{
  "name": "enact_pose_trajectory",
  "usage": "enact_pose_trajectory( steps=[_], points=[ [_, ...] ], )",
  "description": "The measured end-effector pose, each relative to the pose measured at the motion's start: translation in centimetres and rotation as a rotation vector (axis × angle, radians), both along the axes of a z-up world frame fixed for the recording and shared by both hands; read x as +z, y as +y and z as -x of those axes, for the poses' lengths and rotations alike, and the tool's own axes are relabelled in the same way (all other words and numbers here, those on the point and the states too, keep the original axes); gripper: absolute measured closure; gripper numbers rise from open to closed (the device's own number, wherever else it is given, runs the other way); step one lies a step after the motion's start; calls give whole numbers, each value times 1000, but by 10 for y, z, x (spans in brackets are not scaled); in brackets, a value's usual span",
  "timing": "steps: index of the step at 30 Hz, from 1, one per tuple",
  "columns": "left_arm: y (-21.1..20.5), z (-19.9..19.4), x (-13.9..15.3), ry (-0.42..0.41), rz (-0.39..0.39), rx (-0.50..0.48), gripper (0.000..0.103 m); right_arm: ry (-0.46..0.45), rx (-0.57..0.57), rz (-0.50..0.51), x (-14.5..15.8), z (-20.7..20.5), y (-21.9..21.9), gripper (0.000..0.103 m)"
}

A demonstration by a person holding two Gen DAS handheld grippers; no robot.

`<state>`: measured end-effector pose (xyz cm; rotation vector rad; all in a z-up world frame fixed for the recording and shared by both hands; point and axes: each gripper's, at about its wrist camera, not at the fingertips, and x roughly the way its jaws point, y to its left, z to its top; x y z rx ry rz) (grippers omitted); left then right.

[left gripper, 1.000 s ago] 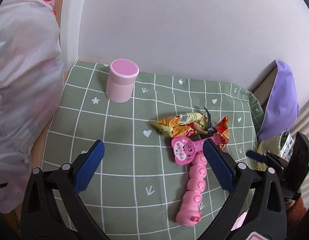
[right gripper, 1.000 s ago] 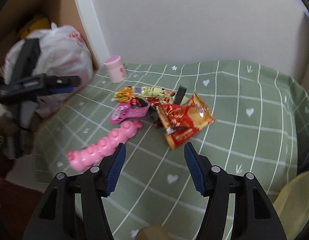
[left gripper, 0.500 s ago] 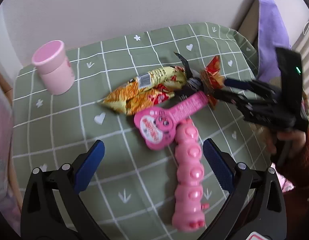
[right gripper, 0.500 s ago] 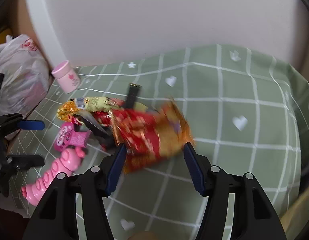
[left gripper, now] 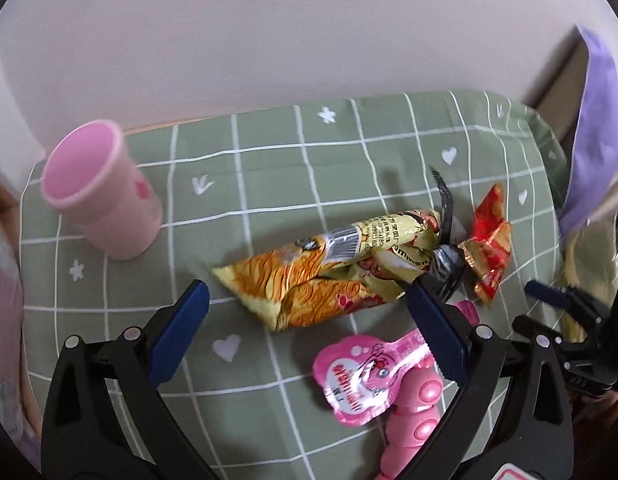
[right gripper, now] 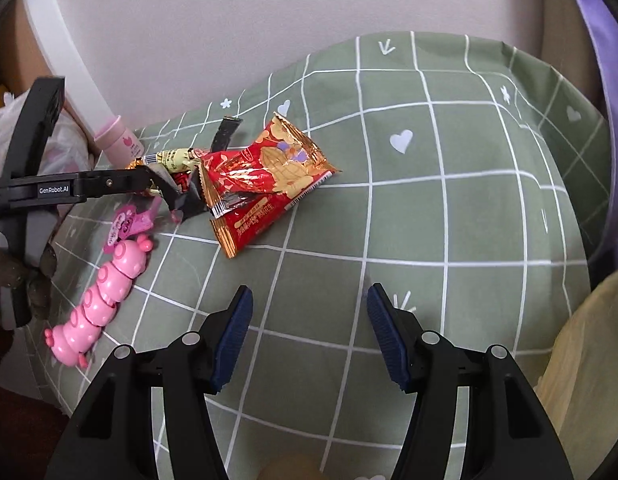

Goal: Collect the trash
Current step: 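Grasp the red snack wrapper with the right tool while the left tool grasps the black-silver wrapper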

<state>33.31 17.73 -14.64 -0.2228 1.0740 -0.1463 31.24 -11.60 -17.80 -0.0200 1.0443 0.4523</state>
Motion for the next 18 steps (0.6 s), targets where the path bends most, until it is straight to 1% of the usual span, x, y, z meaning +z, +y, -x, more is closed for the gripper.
enact_pose_trajectory(
  steps=[2,4,5,6,7,9,11,13,14,15,17,18],
  points=[
    [8,9,4,-17,34,0,9,15,-19,-20,1,-1,-3,46],
    [14,18,11,-38,60,-9,9,42,-15,-19,3,-4,-6,47],
    [16,20,15,-48,71,-12,9,56,-6,-47,5,-6,-5,47],
    [19,26,20,-68,79,-16,9,39,-5,-100,9,-8,-3,47],
    [17,29,24,-79,80,-20,9,10,-15,-129,13,-8,-3,47],
    [15,32,30,-93,79,-38,9,-34,-48,-143,18,-16,4,47],
    [11,35,33,-99,59,-61,9,-41,-77,-166,17,-29,12,47],
    [9,40,36,-103,45,-78,9,-24,-100,-157,11,-45,21,47],
    [5,41,36,-104,40,-85,9,-7,-101,-148,6,-53,27,54],
    [4,43,37,-104,36,-94,9,8,-85,-147,2,-57,31,65],
    [5,45,37,-104,39,-115,9,26,-33,-145,-1,-61,41,83],
    [2,45,37,-104,43,-120,9,9,-16,-147,2,-58,42,85]
  ],
)
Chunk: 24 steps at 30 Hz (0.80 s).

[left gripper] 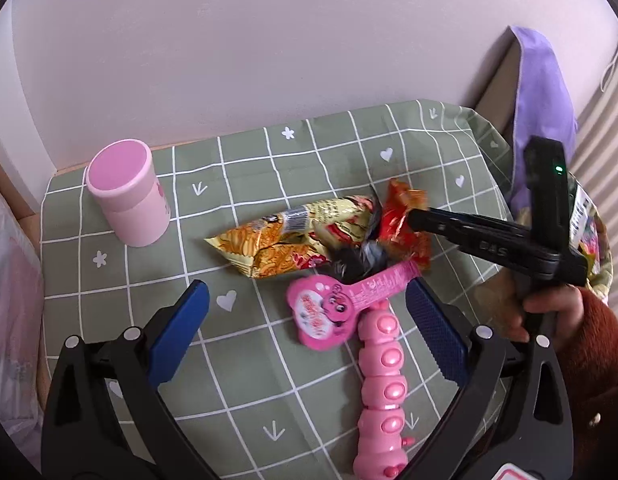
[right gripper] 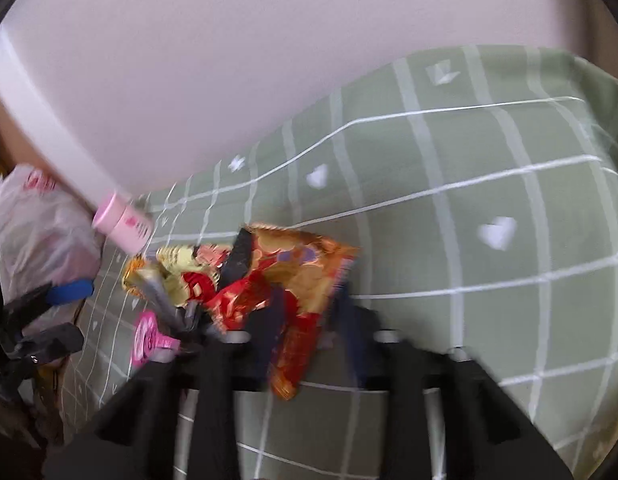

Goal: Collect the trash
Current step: 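Grasp the red snack wrapper with the right tool while the left tool grasps the black-silver wrapper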

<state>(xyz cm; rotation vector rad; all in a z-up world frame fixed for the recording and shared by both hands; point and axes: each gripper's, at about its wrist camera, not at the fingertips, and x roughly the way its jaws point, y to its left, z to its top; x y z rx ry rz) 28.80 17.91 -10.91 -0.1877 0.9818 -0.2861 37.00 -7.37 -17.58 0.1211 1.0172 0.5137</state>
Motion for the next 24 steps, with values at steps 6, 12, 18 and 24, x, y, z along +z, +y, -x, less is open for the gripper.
enact_pose_trajectory(
  steps=[6,12,18,24],
  points=[
    [-5,-10,0,3,38,-61,9,-93,-5,16,27,29,-21,90],
    [-36,-26,-4,29,61,-146,9,-145,-113,69,47,64,-69,90],
    [-59,-49,-23,81,-14,-117,29,-112,-192,53,45,89,-107,90],
    [-57,-59,-33,128,-60,0,44,-117,-206,56,42,108,-110,90]
  ],
)
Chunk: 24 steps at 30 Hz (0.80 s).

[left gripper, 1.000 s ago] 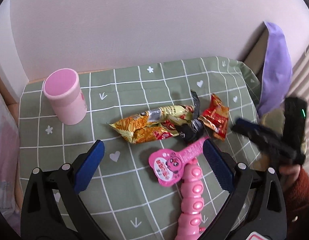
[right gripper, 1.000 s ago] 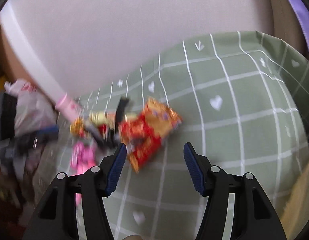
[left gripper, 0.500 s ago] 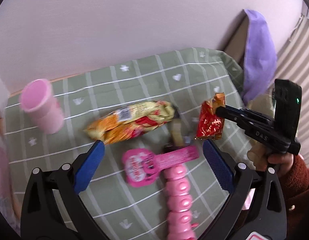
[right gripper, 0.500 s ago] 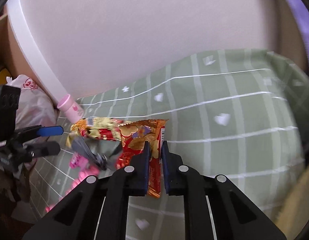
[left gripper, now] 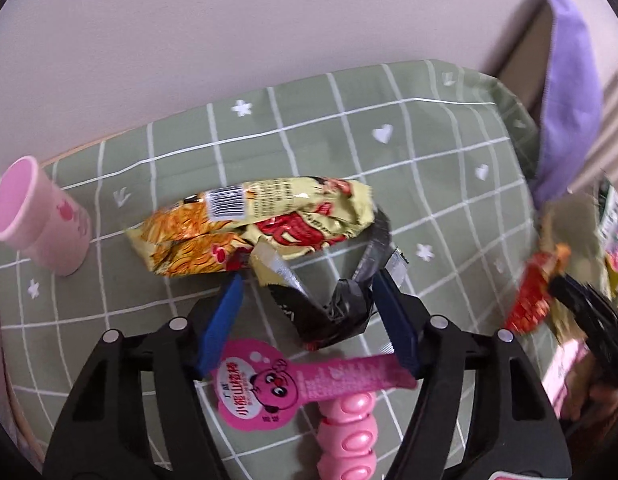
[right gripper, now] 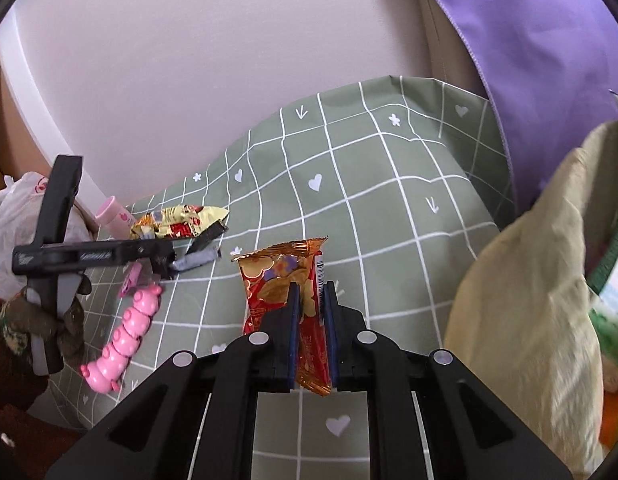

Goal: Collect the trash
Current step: 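Grasp the red snack wrapper with the right tool while the left tool grasps the black-silver wrapper, then lift both wrappers off the cushion and carry them toward the trash bag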

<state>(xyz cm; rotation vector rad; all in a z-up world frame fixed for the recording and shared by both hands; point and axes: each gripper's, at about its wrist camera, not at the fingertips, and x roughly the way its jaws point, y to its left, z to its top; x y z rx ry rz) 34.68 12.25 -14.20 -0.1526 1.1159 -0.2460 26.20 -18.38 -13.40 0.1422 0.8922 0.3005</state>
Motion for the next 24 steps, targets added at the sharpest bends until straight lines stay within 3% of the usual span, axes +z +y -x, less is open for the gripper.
enact_pose_trajectory(
  steps=[5,14,18,21,22,23,24],
  points=[
    [-7,7,11,-16,38,-18,74,-28,18,5,4,10,-2,90],
    [-23,40,60,-149,-8,-28,88,-93,88,31,23,14,7,90],
    [-29,52,70,-186,-17,-34,88,-103,124,47,26,18,10,90],
    [-22,61,71,-211,32,-9,87,-103,138,62,26,21,10,90],
    [-16,65,71,-223,49,10,78,-103,138,66,25,22,9,90],
    [-10,69,69,-231,56,27,62,-101,137,68,24,22,8,90],
    [-6,71,67,-235,60,36,54,-97,133,66,23,22,6,90]
  ],
)
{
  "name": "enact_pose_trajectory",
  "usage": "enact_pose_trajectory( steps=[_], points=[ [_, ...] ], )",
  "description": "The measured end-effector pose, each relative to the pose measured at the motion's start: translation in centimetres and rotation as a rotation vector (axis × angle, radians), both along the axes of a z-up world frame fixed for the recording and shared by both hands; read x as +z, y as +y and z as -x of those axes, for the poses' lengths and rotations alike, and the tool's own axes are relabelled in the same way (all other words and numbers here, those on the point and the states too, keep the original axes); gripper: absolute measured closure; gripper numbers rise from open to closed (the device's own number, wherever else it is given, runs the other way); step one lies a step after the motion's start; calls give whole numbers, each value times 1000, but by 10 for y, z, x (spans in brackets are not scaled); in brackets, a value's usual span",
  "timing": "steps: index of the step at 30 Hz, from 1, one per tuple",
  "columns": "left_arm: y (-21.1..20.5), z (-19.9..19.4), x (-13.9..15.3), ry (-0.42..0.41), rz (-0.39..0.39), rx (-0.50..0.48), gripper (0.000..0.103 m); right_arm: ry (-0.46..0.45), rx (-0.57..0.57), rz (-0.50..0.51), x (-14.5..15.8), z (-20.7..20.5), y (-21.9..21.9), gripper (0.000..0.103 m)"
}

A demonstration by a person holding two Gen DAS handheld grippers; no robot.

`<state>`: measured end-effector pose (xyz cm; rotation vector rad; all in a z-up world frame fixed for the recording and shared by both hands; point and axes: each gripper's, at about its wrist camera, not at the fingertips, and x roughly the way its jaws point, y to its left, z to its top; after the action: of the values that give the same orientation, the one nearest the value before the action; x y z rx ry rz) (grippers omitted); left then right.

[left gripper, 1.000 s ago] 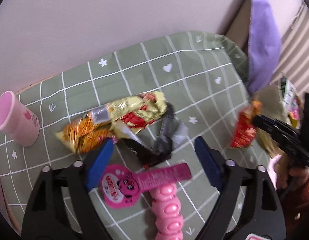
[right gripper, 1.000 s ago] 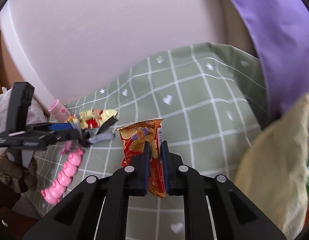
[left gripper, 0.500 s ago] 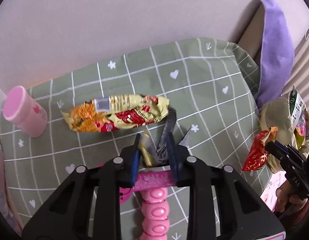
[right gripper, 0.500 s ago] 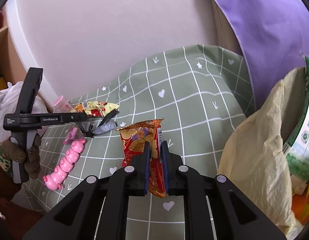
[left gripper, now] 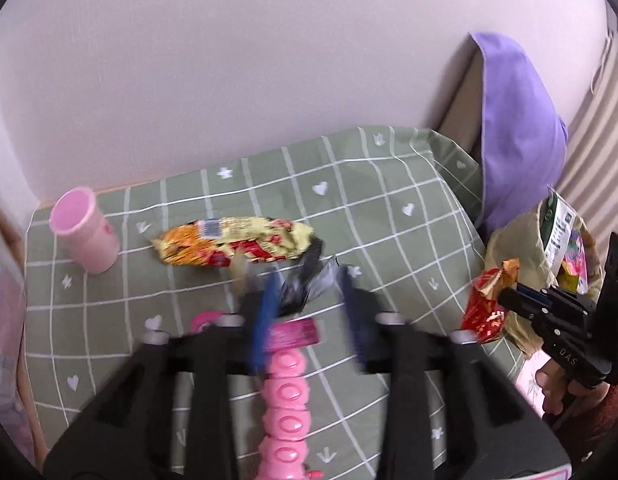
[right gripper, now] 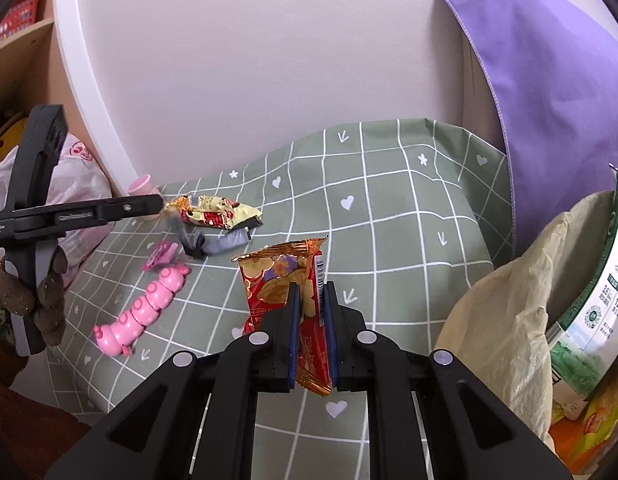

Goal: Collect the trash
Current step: 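Lift both wrappers off the cushion and carry them toward the trash bag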

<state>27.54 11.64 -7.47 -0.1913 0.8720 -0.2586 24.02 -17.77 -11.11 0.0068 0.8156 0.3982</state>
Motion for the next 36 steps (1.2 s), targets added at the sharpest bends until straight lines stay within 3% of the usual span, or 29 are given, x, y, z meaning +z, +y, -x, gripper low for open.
enact_pose_trajectory(
  steps=[2,5,11,19,22,24,27,28,29,36],
  points=[
    [8,6,-6,-7,-7,11,45,12,-9,-7,-3,0,-3,90],
    [16,7,-23,44,-50,31,44,34,-21,-18,-9,-1,-6,90],
    [28,1,-57,200,11,68,44,68,-24,-19,-18,-1,-5,90],
    [-2,-22,-40,149,-32,-28,44,79,-34,-17,-23,-2,-3,90],
    [-6,-43,-53,206,-39,5,44,83,-45,-14,-23,-2,-4,90],
    [-8,-56,-66,271,-86,50,44,83,-55,-9,-23,-1,-6,90],
    [-14,-63,-68,282,-37,14,47,88,-70,-1,-22,2,-10,90],
    [-18,-65,-69,281,-41,-11,52,89,-74,1,-21,2,-11,90],
    [-22,-66,-70,286,-46,-33,64,90,-78,3,-21,3,-12,90],
    [-45,-56,-57,210,-115,-95,73,52,-105,17,-10,9,-21,90]
  ],
)
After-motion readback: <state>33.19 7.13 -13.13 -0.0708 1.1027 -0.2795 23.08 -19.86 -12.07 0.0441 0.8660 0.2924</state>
